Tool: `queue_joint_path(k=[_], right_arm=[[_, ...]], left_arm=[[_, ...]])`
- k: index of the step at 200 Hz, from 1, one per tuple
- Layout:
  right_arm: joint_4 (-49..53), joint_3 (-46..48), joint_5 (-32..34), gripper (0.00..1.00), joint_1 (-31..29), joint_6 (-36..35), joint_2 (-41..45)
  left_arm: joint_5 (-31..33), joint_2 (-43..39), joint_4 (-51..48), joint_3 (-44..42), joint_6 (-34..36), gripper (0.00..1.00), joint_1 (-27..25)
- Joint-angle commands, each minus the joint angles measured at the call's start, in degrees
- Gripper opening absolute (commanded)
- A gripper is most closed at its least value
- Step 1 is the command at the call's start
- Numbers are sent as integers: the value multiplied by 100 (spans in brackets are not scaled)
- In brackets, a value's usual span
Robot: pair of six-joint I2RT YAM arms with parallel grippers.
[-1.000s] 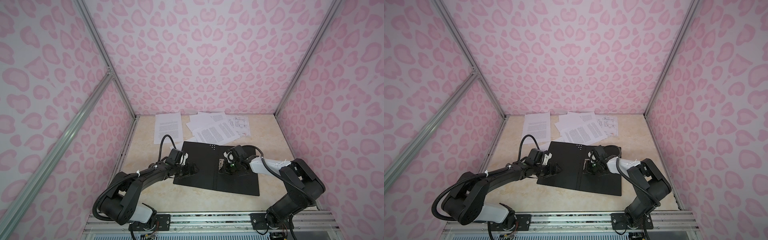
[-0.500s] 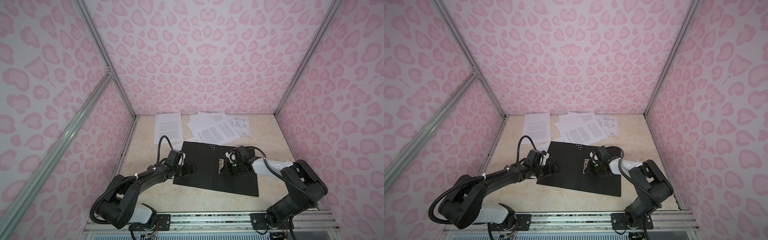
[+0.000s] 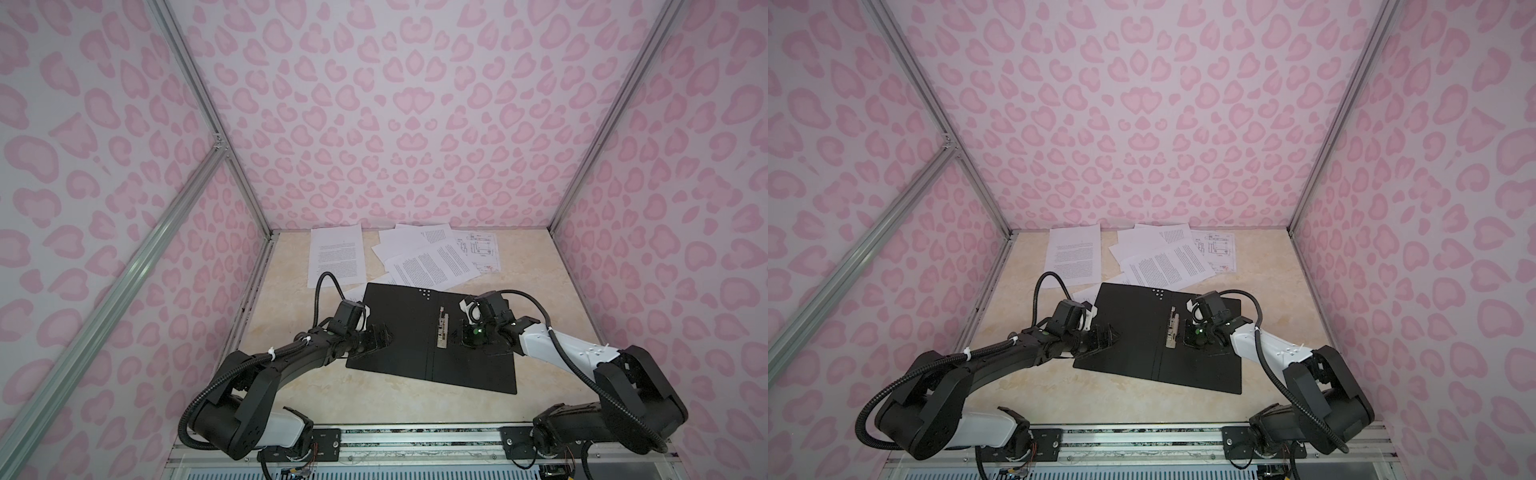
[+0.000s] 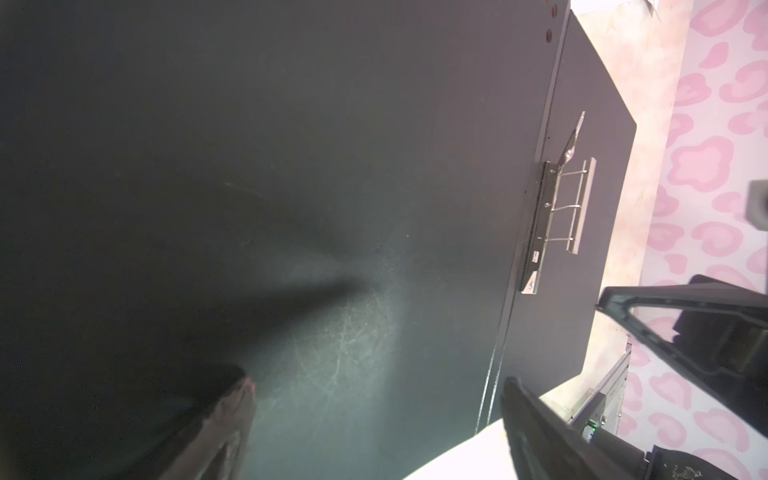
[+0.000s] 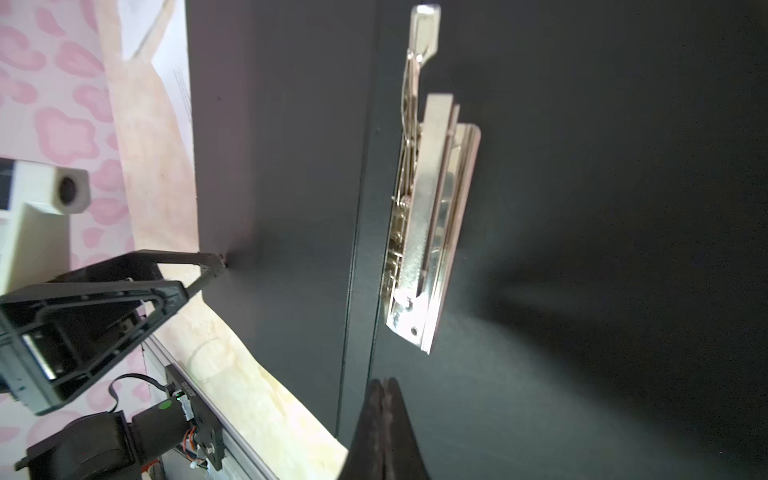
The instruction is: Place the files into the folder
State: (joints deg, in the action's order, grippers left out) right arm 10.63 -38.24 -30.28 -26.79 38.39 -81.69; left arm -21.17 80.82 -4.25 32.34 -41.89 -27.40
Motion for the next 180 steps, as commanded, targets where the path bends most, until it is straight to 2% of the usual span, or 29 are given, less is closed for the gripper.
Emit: queue_joint_path(k=[1,25,49,66,89,108,123,140,152,171,180], right_arm=[[-13,-83,167,0,-4,-81,-270],[172,-11,617,0,77,27,-518],[-25,297,658,0,345,133,-394],[133,363,803,0,586,77,-328],[97,490,691,5,1028,31,-234],[246,488,742,14,1349,-102,-119],[354,476,760,21,1623,-199,-47],[422,506,736,42,2061,-292,93],[505,502,764,54,2313,-376,176],[571,510,802,67,2661,-494,267],[580,519,805,70,2796,-533,291]], left_arm=[[744,79,-1292,-99,-3,94,24],[830,-74,-1341,-161,-73,94,24],[882,-235,-1439,-233,-52,94,24],[663,-332,-1419,-268,27,95,24],[307,-734,-1370,-157,128,95,23],[582,-1204,-1712,204,205,100,92],[799,-1290,-2066,466,291,98,364],[895,-1169,-2289,591,464,97,804],[741,-1055,-2235,590,598,97,1082],[587,-802,-2152,661,817,97,1224],[425,-679,-2078,705,900,98,1225]])
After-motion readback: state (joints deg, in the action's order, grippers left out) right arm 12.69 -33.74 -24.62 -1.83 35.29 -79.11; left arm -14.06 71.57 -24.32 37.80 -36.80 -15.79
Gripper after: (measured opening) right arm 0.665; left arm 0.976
